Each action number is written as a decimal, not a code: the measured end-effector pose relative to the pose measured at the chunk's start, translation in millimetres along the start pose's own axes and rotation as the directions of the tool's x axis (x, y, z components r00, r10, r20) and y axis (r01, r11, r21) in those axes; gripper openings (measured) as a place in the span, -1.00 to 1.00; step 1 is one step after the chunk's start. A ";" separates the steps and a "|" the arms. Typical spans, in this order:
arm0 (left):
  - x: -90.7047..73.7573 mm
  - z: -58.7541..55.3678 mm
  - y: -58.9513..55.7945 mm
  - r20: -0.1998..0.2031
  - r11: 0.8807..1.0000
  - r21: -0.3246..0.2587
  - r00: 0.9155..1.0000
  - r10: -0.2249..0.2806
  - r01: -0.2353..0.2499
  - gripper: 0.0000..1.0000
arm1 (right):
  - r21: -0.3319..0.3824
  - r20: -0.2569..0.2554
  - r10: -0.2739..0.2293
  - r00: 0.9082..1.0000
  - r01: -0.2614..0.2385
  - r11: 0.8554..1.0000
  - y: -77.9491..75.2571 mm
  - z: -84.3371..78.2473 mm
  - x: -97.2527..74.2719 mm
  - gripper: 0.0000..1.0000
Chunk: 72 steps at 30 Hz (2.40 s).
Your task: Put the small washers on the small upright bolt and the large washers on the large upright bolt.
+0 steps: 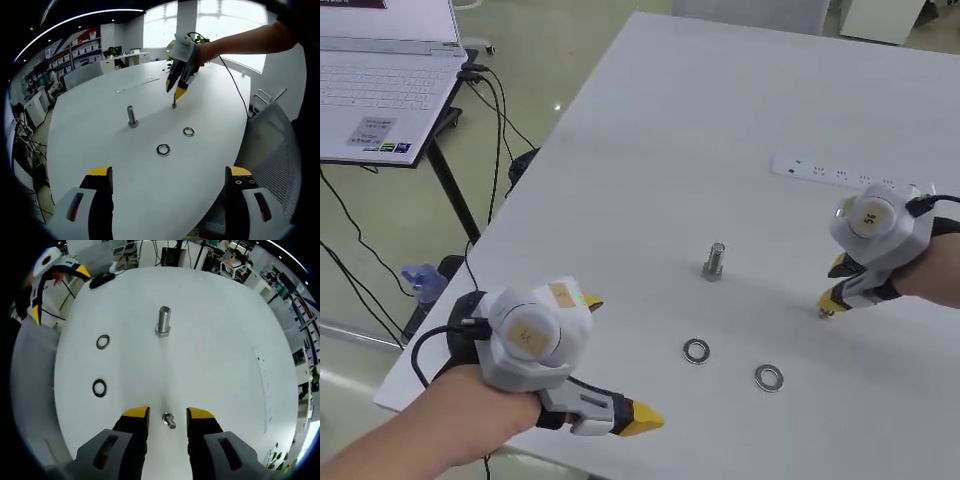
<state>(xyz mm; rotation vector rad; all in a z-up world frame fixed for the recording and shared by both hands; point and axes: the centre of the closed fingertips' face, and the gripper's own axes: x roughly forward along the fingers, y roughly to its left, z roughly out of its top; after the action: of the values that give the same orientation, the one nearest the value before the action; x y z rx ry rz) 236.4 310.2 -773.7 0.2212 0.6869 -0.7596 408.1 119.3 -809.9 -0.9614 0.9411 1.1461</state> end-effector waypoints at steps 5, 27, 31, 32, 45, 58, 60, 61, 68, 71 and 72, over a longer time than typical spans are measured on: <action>-0.7 -1.1 -2.1 -0.009 1.000 0.012 1.000 -0.005 0.005 0.86 | -0.045 0.027 0.029 0.999 -0.027 0.999 13.4 9.3 -4.4 -0.33; -7.4 2.6 -4.1 0.012 1.000 0.022 1.000 0.002 -0.002 0.84 | -0.119 0.099 0.121 0.988 -0.109 0.987 72.8 25.2 -7.9 -0.22; -6.1 1.5 -3.9 0.007 1.000 0.023 1.000 0.002 -0.002 0.84 | -0.126 0.100 0.130 0.986 -0.117 0.985 80.3 21.4 -4.2 -0.22; -5.7 1.4 -4.1 0.007 1.000 0.023 1.000 0.000 -0.001 0.84 | -0.130 0.101 0.134 0.986 -0.120 0.984 82.0 20.3 -2.5 -0.22; -3.2 1.9 -5.4 0.006 1.000 0.031 1.000 0.003 -0.003 0.84 | -0.174 0.085 0.155 0.984 -0.139 0.975 107.9 9.2 24.1 -0.23; -6.6 -2.1 -7.8 0.000 1.000 0.025 1.000 0.002 -0.002 0.83 | -0.207 0.052 0.146 0.988 -0.132 0.969 116.8 2.3 53.9 -0.24; -6.5 -2.9 -8.4 -0.003 1.000 0.023 1.000 0.000 0.000 0.82 | -0.207 0.046 0.150 0.988 -0.137 0.969 118.2 1.0 57.0 -0.24; -6.4 -3.2 -8.4 -0.005 1.000 0.026 1.000 0.001 -0.001 0.82 | -0.209 0.041 0.148 0.988 -0.136 0.968 118.6 0.3 57.7 -0.25; -7.4 -1.2 -7.9 0.000 1.000 0.026 1.000 0.000 0.000 0.81 | -0.209 0.027 0.165 0.986 -0.156 0.965 119.7 0.5 57.6 -0.30; -7.1 -0.8 -8.9 0.003 1.000 0.026 1.000 -0.001 0.001 0.80 | -0.217 0.006 0.183 0.983 -0.177 0.960 124.2 0.4 57.6 -0.39; -7.1 -0.5 -9.3 0.004 1.000 0.025 1.000 -0.001 0.001 0.80 | -0.216 0.002 0.184 0.983 -0.179 0.960 124.6 0.6 57.6 -0.40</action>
<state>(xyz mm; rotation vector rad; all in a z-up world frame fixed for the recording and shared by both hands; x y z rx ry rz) 226.0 307.8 -769.0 0.2417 0.6744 -0.7699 294.9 154.4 -879.1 -1.0489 0.9141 1.4340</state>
